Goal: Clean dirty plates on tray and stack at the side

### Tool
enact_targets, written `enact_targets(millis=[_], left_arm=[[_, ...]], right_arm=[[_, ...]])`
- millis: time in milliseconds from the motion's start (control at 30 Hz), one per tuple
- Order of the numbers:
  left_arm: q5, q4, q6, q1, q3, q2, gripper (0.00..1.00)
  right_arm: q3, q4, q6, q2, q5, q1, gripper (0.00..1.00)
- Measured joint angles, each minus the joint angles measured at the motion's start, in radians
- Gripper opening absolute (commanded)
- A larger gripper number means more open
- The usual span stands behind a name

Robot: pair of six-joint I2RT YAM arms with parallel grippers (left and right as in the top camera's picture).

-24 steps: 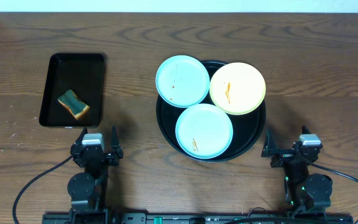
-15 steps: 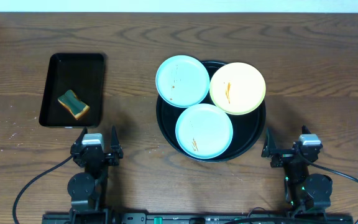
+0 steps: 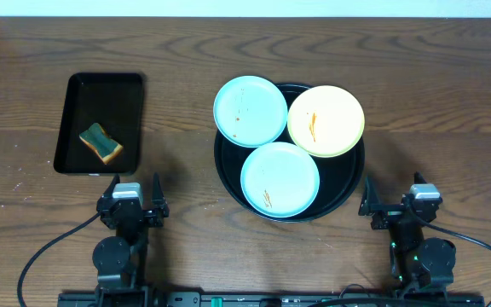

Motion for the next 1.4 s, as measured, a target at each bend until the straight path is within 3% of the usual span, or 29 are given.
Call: enact_targets(millis=[1400], left_arm=[[0.0,0.003,0.0,0.0,0.0,0.0,0.76]], right_arm=[[0.0,0.02,0.0,0.0,-0.031,0.0,0.99]])
